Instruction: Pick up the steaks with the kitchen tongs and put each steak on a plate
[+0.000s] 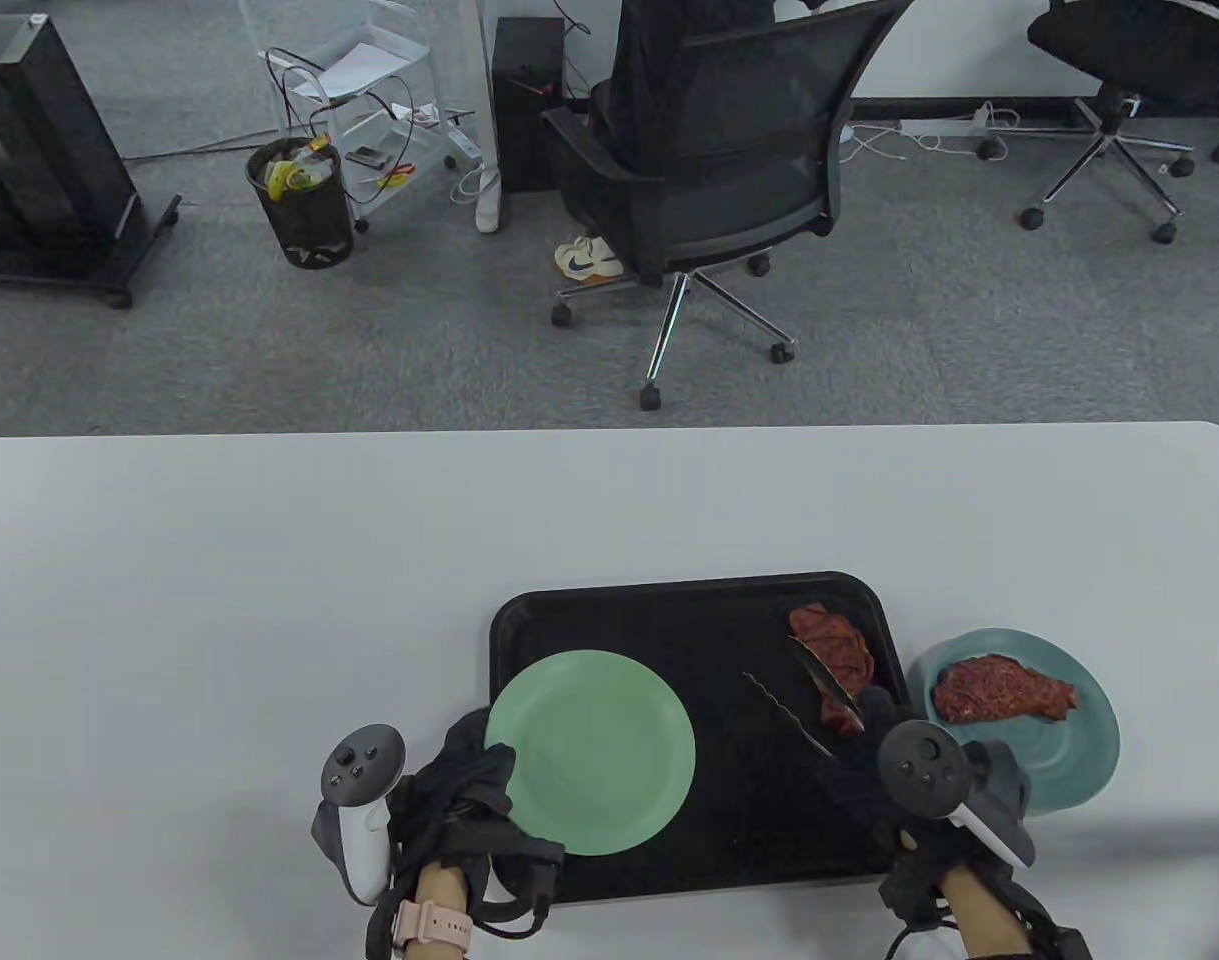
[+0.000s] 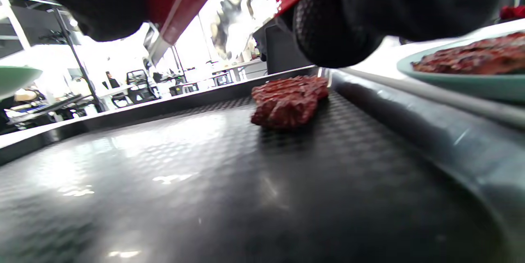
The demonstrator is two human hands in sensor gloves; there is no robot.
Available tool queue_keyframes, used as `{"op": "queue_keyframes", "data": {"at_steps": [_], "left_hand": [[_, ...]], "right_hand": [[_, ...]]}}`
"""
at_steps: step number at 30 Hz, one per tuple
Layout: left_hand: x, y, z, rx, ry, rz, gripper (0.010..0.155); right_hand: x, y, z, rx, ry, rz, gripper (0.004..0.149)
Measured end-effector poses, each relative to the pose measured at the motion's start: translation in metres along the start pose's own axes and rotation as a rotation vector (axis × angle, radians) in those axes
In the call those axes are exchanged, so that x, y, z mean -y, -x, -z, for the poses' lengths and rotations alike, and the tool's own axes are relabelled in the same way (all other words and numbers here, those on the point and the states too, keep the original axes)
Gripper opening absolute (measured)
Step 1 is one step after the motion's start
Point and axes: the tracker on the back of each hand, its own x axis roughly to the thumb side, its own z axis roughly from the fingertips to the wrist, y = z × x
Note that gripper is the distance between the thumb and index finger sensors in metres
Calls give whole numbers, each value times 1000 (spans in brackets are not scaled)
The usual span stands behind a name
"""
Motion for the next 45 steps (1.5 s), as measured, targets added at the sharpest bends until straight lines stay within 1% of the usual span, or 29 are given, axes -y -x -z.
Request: {"op": "queue_keyframes", "data": {"at_steps": [2, 7, 8, 13, 17, 19, 23, 27, 33, 36, 39, 42, 45], "left_hand": [[-1, 1, 0, -8, -7, 2, 60], [-4, 5, 1, -29, -12, -6, 60], [-4, 5, 1, -29, -14, -5, 60], [-4, 4, 2, -27, 0, -3, 60], [-5, 5, 2, -29, -2, 10, 60], [-6, 5, 2, -28, -2, 12, 60], [-7, 6, 1, -27, -5, 5, 60], [-9, 6, 1, -28, -7, -1, 60], [-9, 6, 1, -25, -4, -3, 60], [-8, 7, 1, -27, 0, 5, 60], [-7, 6, 2, -26, 6, 17, 60], [-5, 7, 3, -28, 15, 28, 60], [-3, 7, 4, -34, 20, 51, 60]], "right_hand": [[2, 2, 2, -20, 12, -43, 87], [4, 17, 18, -155, 41, -113, 88], [4, 18, 21, -163, 41, -123, 88], [0, 24, 35, -228, -15, -148, 89], [-3, 21, 41, -251, -35, -122, 90], [-1, 20, 43, -277, -74, -109, 90], [-1, 24, 44, -306, -106, -55, 91], [-6, 30, 43, -308, -138, 13, 92], [-8, 23, 42, -290, -154, -41, 90], [-9, 19, 41, -287, -148, -63, 88], [-6, 16, 38, -301, -117, -73, 86], [-2, 13, 36, -261, -24, -82, 85], [5, 7, 33, -241, -7, -55, 84]]}}
